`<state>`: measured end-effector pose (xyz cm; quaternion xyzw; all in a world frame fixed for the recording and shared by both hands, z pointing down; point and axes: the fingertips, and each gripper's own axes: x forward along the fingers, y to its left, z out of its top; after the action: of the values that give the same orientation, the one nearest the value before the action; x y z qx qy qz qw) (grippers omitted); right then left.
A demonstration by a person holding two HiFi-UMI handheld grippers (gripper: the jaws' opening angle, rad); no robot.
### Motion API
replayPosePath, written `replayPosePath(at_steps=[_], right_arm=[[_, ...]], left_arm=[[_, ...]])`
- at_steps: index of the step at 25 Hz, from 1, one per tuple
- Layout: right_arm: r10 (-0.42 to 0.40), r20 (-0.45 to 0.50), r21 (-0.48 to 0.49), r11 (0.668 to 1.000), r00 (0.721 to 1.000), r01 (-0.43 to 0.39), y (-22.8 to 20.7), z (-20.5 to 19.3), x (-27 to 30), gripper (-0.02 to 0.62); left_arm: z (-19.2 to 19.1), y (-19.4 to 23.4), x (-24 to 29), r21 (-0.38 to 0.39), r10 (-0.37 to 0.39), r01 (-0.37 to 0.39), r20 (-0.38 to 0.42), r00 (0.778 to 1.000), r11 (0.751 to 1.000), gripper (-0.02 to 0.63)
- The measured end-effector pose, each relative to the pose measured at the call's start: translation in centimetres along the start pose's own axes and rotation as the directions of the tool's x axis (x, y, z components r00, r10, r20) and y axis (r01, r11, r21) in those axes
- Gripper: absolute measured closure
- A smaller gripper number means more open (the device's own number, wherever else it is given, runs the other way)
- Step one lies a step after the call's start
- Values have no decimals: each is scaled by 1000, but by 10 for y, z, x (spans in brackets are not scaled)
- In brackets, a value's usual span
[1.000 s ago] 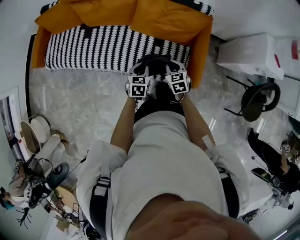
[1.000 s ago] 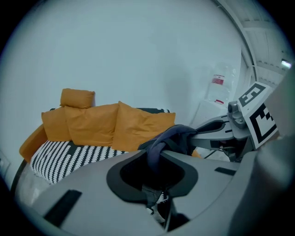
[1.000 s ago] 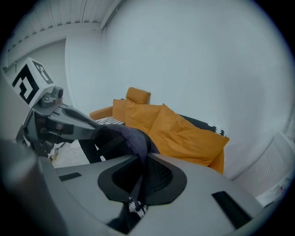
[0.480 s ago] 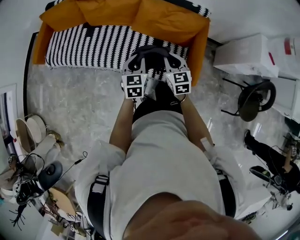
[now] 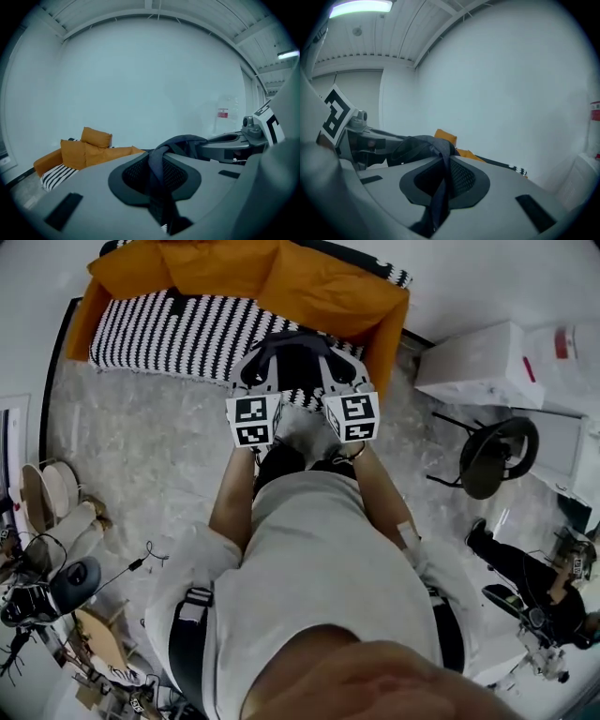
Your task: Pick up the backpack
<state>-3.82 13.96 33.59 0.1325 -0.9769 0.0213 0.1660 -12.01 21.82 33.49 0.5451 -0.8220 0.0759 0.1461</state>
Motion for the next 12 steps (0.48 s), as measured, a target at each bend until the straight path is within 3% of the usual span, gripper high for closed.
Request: replayPosePath(at_steps=[12], right_arm=[[56,86,-28,998,995,-54,-14,25,-67,538]], left_arm=[[32,-53,-36,-8,95,-95,71,993,995,546]])
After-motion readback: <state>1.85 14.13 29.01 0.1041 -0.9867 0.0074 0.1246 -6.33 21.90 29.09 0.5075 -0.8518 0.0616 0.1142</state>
